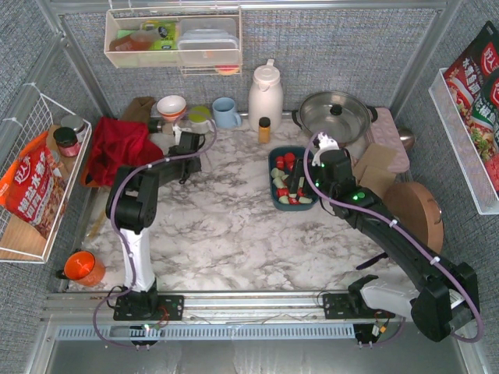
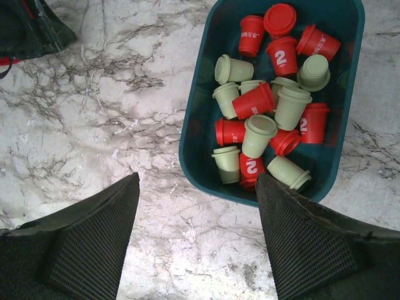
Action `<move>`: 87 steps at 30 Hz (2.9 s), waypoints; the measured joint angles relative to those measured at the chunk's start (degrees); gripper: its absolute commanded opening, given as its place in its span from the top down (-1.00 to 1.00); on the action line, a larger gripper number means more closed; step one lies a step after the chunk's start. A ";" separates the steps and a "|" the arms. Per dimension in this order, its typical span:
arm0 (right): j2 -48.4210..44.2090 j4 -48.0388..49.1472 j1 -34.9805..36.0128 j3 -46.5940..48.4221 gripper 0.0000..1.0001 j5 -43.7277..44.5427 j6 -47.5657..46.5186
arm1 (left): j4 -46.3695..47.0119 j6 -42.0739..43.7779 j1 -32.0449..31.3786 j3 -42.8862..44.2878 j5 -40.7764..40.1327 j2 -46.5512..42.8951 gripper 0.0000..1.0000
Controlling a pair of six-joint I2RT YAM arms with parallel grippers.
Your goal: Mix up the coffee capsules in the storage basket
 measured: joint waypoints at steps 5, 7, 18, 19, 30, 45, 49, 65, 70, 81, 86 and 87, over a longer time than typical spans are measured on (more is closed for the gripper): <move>0.22 -0.02 0.00 0.09 -0.58 -0.46 -0.04 | 1.03 0.35 0.26 1.14 2.97 0.98 0.22; 0.50 -0.07 0.00 0.33 -0.58 -0.68 -0.13 | 2.12 0.94 0.31 -0.55 5.44 -0.26 0.23; 0.02 -0.48 0.00 0.61 -0.58 -0.09 -0.44 | 17.05 3.52 -9.25 -10.34 27.89 -15.58 0.14; -0.59 -0.44 0.00 0.52 -0.59 0.63 -0.44 | 19.32 3.52 -10.97 -10.34 29.49 -15.63 0.10; -11.41 0.90 -0.35 -5.66 -0.60 9.94 0.63 | 40.33 -3.67 -22.56 -8.11 37.00 -6.14 -0.98; -7.41 18.05 -3.06 -23.69 -0.98 30.05 -7.67 | 41.00 1.42 -22.56 -34.86 4.42 -33.22 -0.98; -1.64 28.28 -6.97 -29.16 -0.98 34.62 -11.58 | 37.20 5.14 -22.56 -41.16 -7.26 -42.05 -0.98; 21.62 59.04 -16.33 -34.14 -0.99 25.29 -18.49 | 54.95 32.74 -20.26 -67.38 -29.14 -57.00 -0.99; 22.10 61.92 -17.35 -32.11 -0.98 18.60 -20.81 | 59.71 32.28 -14.36 -69.20 -29.24 -53.53 -0.99; 21.42 57.81 -19.54 -28.98 -0.98 13.07 -20.90 | 72.22 30.08 1.11 -65.70 -17.99 -36.09 -1.00; 21.42 56.24 -19.80 -28.92 -0.98 11.78 -20.61 | 80.32 26.03 10.19 -67.28 -7.61 -31.39 -0.99; 21.42 56.08 -19.80 -28.92 -0.99 11.54 -20.61 | 82.36 23.78 13.57 -68.78 -5.70 -31.28 -0.99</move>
